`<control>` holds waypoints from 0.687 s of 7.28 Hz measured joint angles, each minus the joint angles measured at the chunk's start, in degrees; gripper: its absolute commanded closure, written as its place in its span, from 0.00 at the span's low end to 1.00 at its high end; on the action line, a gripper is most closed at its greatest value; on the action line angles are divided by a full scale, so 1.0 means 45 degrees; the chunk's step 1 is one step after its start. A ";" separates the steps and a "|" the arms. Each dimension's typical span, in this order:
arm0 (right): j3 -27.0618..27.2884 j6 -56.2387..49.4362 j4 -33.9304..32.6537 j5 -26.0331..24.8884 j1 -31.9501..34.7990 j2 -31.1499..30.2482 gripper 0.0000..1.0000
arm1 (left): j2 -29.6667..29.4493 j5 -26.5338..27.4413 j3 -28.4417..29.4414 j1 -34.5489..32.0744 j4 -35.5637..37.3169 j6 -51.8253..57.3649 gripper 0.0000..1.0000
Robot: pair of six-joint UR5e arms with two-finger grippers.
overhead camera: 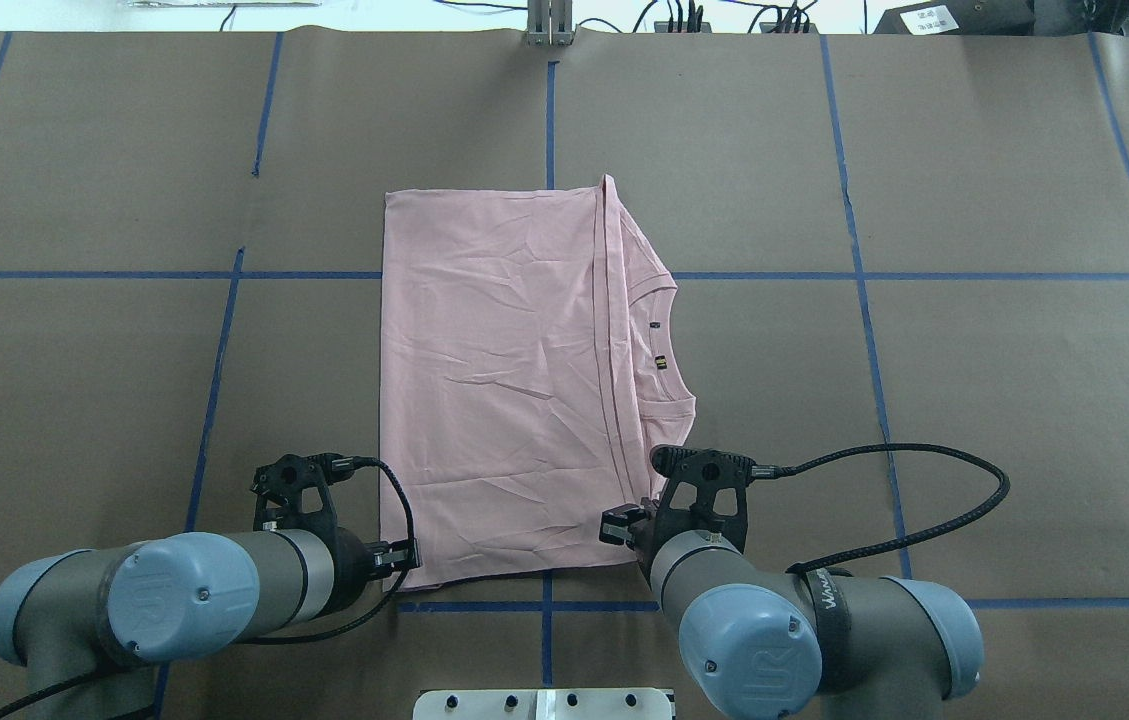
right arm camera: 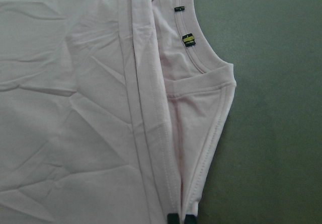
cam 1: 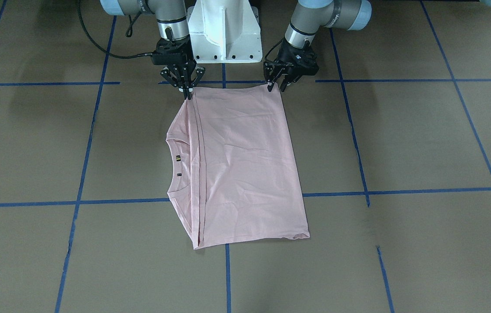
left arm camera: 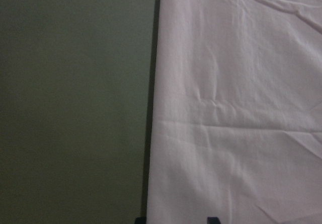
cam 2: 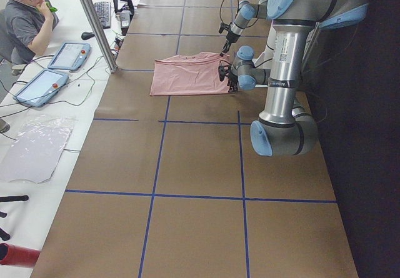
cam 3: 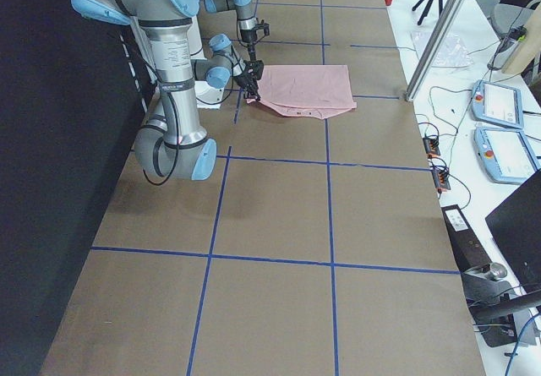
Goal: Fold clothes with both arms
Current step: 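Grasp the shirt's near edge with both grippers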
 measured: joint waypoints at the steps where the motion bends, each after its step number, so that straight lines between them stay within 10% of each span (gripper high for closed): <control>1: 0.0001 0.0000 0.0000 -0.0002 0.0000 0.0000 1.00 | 0.0014 0.0000 0.0035 0.0080 0.0001 0.0000 0.50; 5: 0.0006 0.0000 0.0000 0.0010 0.0000 0.0011 1.00 | 0.0036 0.0001 0.0052 0.0331 0.0000 0.0000 0.56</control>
